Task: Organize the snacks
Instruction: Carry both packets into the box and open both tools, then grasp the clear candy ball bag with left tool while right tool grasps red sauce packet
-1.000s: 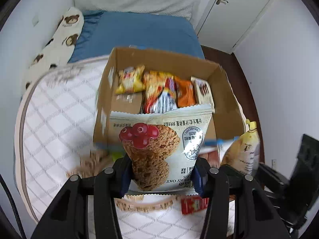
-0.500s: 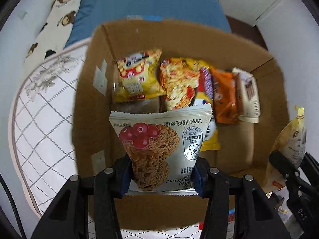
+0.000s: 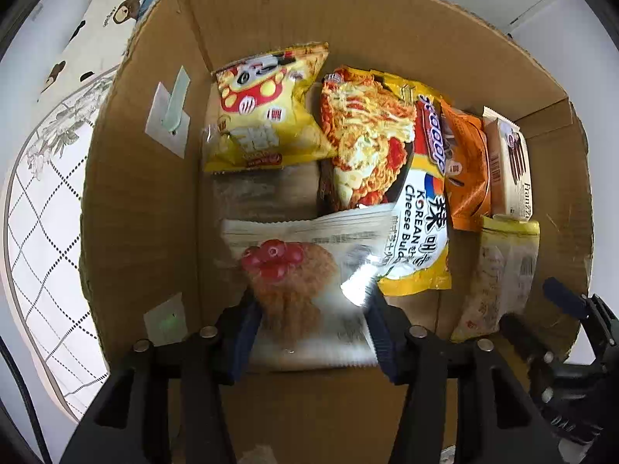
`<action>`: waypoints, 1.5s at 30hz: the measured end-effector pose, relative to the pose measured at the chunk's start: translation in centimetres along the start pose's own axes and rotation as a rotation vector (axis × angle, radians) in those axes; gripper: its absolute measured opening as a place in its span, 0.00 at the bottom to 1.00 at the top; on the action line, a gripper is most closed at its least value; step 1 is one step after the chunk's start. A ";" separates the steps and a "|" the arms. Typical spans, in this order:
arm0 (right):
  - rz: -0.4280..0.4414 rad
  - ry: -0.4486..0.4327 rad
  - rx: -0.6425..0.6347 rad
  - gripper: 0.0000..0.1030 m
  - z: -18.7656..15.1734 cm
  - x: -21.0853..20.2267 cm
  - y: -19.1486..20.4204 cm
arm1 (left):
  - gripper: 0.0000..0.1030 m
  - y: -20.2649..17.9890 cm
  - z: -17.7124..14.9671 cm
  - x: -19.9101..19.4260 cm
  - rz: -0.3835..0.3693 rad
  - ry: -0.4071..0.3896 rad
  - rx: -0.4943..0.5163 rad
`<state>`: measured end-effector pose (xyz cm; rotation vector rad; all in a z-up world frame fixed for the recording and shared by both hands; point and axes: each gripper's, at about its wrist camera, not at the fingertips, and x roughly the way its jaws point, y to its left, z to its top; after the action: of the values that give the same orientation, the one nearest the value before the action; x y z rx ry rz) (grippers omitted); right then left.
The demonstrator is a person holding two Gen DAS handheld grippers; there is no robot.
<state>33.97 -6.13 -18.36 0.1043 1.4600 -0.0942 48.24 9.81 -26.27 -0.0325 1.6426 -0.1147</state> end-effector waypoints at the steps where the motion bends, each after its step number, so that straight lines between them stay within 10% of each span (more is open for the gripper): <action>1: -0.009 0.000 0.000 0.89 0.1 0.1 0.1 | 0.66 -0.1 0.1 -0.1 -0.008 -0.003 -0.005; 5: -0.019 -0.006 0.007 0.93 0.2 0.2 0.3 | 0.78 -0.2 0.4 -1.0 -0.023 -0.036 -0.016; 45: -0.063 -0.359 -0.005 0.93 -7.9 -14.9 2.8 | 0.78 -1.6 -11.5 -15.1 0.017 -0.461 0.033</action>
<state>24.93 -2.31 -4.40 0.0346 1.1051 -0.1524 37.81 10.22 -10.35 -0.0183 1.1798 -0.1118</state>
